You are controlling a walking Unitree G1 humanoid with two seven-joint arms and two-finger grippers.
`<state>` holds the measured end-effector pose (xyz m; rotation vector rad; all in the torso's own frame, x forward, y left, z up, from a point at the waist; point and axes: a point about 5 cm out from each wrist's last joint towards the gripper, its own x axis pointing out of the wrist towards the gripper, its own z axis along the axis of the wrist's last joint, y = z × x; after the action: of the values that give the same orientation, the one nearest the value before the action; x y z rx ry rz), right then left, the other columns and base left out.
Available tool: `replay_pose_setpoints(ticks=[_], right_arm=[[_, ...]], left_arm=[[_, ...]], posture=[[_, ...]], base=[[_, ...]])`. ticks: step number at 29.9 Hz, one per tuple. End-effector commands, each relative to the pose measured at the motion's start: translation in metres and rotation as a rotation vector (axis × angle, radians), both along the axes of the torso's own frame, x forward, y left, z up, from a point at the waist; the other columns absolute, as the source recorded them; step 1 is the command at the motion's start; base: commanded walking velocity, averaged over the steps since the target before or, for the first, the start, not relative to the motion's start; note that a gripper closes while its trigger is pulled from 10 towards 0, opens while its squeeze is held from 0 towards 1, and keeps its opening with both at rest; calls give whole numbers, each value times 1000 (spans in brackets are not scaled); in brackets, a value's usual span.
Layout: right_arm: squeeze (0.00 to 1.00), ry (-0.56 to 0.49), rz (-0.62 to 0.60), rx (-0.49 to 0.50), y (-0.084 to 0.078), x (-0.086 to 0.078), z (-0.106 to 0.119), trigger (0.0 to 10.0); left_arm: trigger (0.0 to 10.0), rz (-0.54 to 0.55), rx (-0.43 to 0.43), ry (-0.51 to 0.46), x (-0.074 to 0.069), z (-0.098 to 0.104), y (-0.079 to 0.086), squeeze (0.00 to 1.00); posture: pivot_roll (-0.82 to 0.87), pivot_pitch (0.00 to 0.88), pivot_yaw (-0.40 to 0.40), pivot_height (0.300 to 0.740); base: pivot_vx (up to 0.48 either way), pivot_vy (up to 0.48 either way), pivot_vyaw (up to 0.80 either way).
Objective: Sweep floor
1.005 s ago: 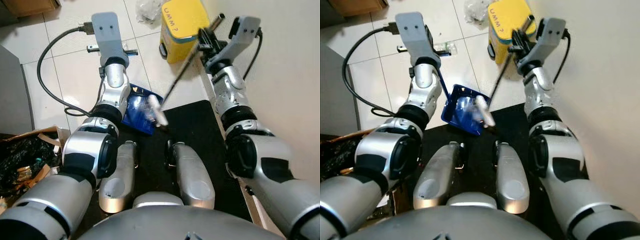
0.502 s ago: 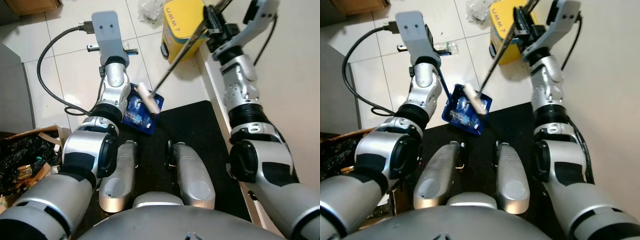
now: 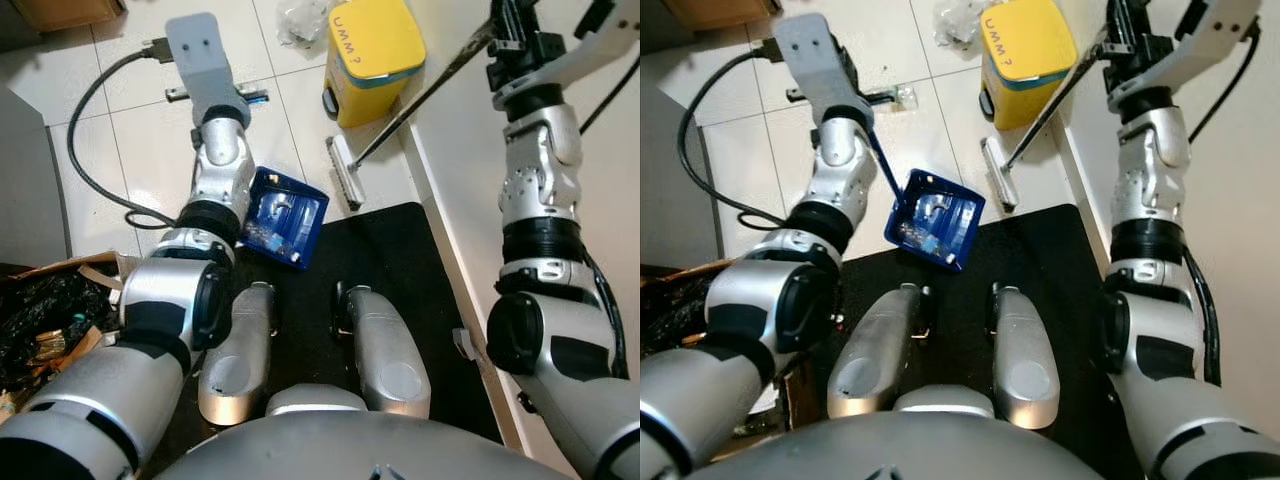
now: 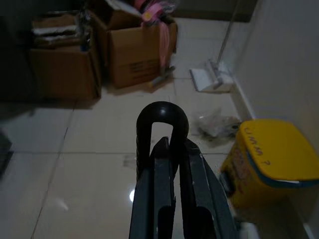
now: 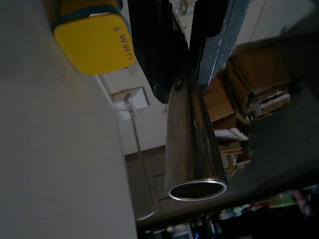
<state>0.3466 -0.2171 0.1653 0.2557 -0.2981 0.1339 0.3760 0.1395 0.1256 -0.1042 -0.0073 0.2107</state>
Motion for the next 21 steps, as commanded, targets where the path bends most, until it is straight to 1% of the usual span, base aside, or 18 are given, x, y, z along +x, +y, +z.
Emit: replay_pose_setpoints(ticks=[1, 2, 3, 4, 7, 8, 9, 12, 13, 16, 17, 18, 21], right_arm=[[0, 12, -34, -32, 3, -5, -6, 10000], [0, 24, -46, -48, 5, -7, -11, 10000], [0, 43, -82, -75, 8, -9, -18, 10000], [0, 55, -114, -102, 7, -10, -21, 10000], [0, 65, -136, -121, 6, -11, -23, 10000], [0, 83, -174, -148, 3, -11, -26, 10000], [0, 83, -174, -148, 3, -11, -26, 10000], [0, 88, -208, -132, -1, -11, -27, 10000], [0, 88, -208, -132, -1, -11, -27, 10000], [0, 85, -261, -61, -9, -11, -25, 10000], [0, 85, -261, -61, -9, -11, -25, 10000], [0, 82, -293, -12, -14, -10, -23, 10000], [0, 78, -319, 12, -17, -10, -21, 10000]], left_arm=[[10000, 24, -33, 122, -7, -22, 10, 0], [10000, 34, -26, 123, -7, -21, 14, 0], [10000, 56, -27, 112, -6, -18, 24, 0], [10000, 68, -22, 105, -7, -17, 29, 0], [10000, 76, -19, 101, -7, -15, 32, 0], [10000, 94, -15, 93, -7, -12, 42, 0], [10000, 94, -15, 93, -7, -12, 42, 0], [10000, 104, -14, 85, -8, -6, 51, 0], [10000, 104, -14, 85, -8, -6, 51, 0], [10000, 110, -20, 74, -9, 1, 57, 0], [10000, 110, -20, 74, -9, 1, 57, 0], [10000, 107, -24, 67, -9, 5, 58, 0], [10000, 104, -25, 64, -9, 8, 59, 0]], posture=[[45, 130, -59, 740], [45, 130, -59, 740], [63, 121, -57, 740], [67, 116, -56, 740], [67, 116, -56, 740], [71, 96, -49, 740], [71, 96, -49, 740], [77, 82, -44, 740], [77, 82, -44, 740], [89, 65, -36, 740], [89, 65, -36, 740], [95, 58, -31, 740], [97, 48, -24, 740]], base=[[0, 0, 0], [0, 0, 0], [0, 0, 0], [0, 0, 0], [0, 0, 0], [0, 0, 0], [0, 0, 0], [0, 0, 0], [0, 0, 0], [0, 0, 0], [0, 0, 0], [0, 0, 0], [0, 0, 0]])
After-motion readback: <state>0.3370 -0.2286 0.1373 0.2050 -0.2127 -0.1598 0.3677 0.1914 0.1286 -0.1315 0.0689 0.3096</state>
